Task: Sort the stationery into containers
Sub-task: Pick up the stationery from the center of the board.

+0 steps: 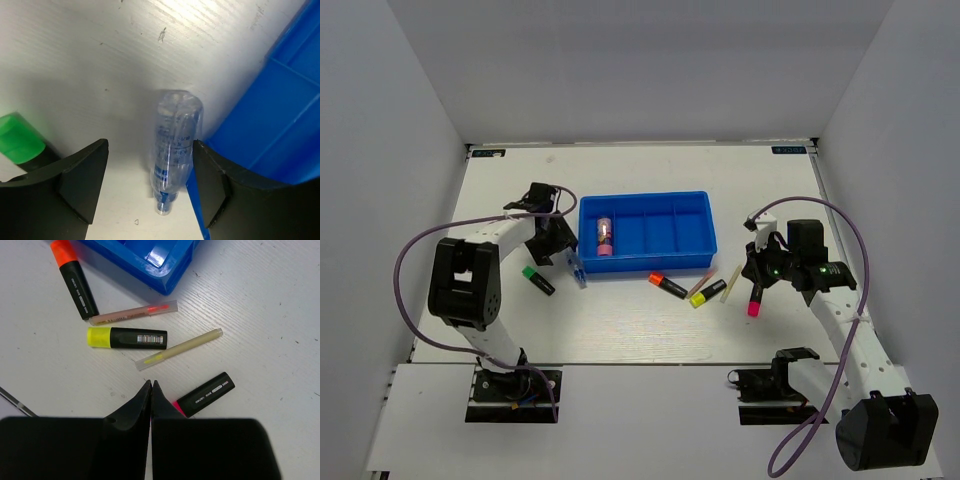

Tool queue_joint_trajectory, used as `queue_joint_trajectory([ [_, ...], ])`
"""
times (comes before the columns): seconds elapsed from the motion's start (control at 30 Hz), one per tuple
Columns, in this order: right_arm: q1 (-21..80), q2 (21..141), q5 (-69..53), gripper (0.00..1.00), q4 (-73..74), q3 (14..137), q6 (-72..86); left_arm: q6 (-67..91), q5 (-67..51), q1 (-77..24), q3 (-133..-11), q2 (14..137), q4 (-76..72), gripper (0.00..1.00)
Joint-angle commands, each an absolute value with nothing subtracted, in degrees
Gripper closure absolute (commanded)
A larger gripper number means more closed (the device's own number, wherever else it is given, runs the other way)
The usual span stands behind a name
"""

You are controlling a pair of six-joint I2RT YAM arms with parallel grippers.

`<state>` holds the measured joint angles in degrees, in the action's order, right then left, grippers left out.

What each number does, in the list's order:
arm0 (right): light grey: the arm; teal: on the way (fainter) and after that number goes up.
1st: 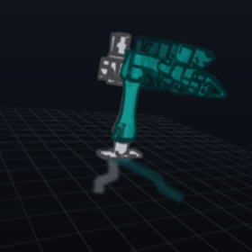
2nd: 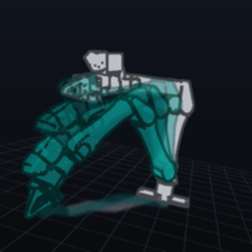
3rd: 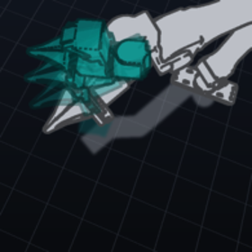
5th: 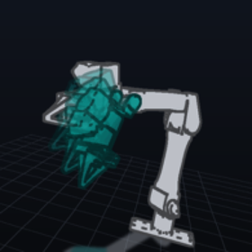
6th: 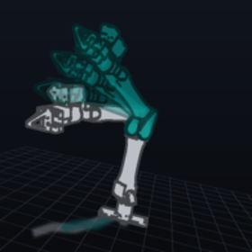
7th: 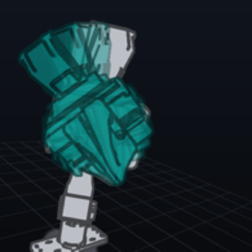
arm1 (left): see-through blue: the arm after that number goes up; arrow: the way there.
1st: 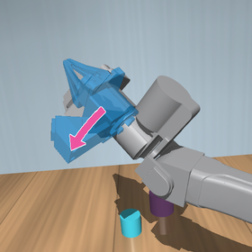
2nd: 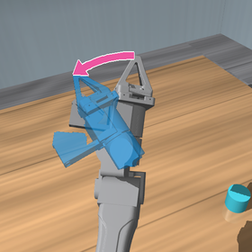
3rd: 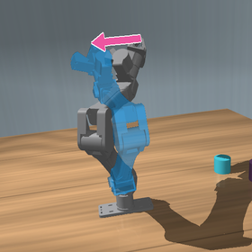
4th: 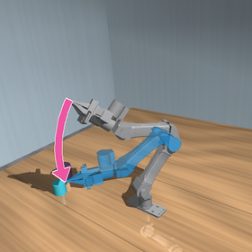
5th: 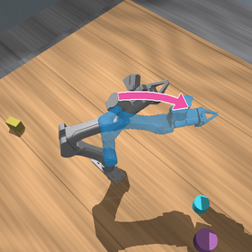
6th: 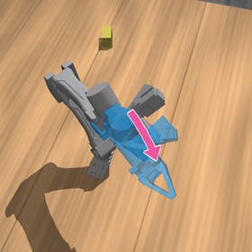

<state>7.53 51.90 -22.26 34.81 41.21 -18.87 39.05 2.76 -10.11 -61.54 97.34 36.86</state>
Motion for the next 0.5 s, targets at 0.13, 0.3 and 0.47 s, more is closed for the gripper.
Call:
queue_joint_trajectory([
  [0.13,7.73,51.77,-22.94,0.99,35.07,41.92,-19.69,39.55,1.14,-10.02,-59.77,98.96,33.93,0.24],
  [0.3,7.65,51.77,-22.85,0.99,35.24,42.01,-19.78,38.06,5.17,-9.76,-60.64,99.67,37.52,0.33],
  [0.47,7.65,51.42,-23.11,0.99,35.42,42.10,-19.78,36.13,6.94,-8.27,-60.03,99.49,40.17,0.59],
])
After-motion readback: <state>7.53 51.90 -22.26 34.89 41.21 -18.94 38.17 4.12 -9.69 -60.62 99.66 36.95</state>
